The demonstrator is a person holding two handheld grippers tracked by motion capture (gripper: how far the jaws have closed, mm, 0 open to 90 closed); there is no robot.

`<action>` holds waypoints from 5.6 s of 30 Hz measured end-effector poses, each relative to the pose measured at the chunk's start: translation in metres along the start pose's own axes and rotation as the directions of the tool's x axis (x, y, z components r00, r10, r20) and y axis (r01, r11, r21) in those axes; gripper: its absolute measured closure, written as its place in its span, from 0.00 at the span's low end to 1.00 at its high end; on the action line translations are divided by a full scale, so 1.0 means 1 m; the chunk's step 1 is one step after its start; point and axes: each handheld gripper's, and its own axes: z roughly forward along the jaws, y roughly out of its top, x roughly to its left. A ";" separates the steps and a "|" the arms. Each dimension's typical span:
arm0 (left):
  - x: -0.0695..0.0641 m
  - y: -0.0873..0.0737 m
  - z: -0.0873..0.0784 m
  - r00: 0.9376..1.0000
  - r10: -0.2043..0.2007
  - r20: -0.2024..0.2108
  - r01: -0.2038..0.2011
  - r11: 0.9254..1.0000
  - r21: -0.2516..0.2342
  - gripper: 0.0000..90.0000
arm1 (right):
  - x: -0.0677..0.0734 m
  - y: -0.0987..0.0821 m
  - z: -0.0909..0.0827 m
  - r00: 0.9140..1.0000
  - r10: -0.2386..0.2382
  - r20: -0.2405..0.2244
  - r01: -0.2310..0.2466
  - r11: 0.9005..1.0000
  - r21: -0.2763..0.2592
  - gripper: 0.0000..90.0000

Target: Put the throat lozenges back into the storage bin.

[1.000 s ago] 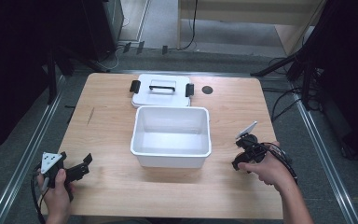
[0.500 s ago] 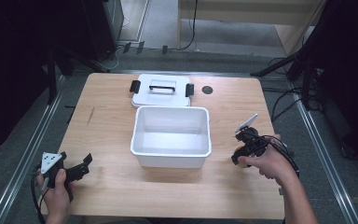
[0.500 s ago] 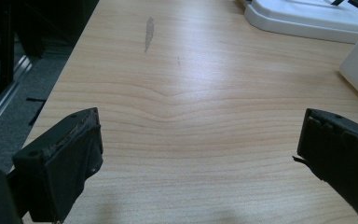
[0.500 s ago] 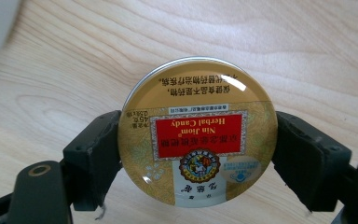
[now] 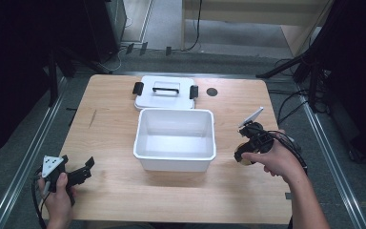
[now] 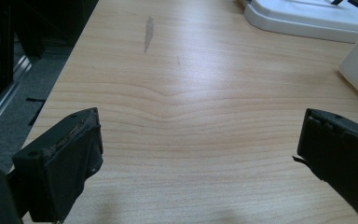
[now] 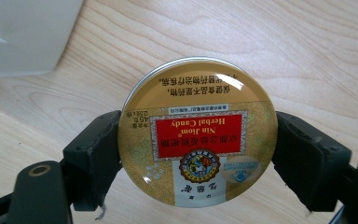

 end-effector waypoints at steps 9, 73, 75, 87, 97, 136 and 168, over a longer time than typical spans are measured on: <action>0.000 0.000 0.000 1.000 -0.003 0.005 0.003 1.000 0.005 0.00 | 0.007 0.012 -0.014 0.999 -0.048 -0.003 0.048 0.999 -0.016 0.23; 0.001 0.001 0.002 1.000 -0.006 0.013 0.006 1.000 0.011 0.00 | 0.100 0.088 -0.072 0.913 -0.402 0.062 0.407 0.909 -0.094 0.23; 0.001 0.001 0.002 1.000 -0.007 0.013 0.007 1.000 0.011 0.01 | 0.104 0.090 -0.071 0.908 -0.415 0.064 0.419 0.903 -0.092 0.23; 0.001 0.001 0.002 1.000 -0.006 0.014 0.006 1.000 0.012 0.01 | 0.118 0.094 -0.060 0.846 -0.529 0.066 0.534 0.839 -0.106 0.23; 0.001 0.001 0.002 1.000 -0.005 0.014 0.005 1.000 0.014 0.00 | 0.122 0.095 -0.047 0.797 -0.599 0.075 0.604 0.790 -0.106 0.23; 0.001 0.001 0.002 1.000 -0.007 0.017 0.006 1.000 0.018 0.01 | 0.121 0.099 0.012 0.751 -0.655 0.083 0.657 0.754 0.010 0.23; 0.001 0.001 0.002 1.000 -0.004 0.017 0.004 1.000 0.016 0.00 | 0.126 0.102 0.025 0.760 -0.643 0.095 0.641 0.766 0.053 0.16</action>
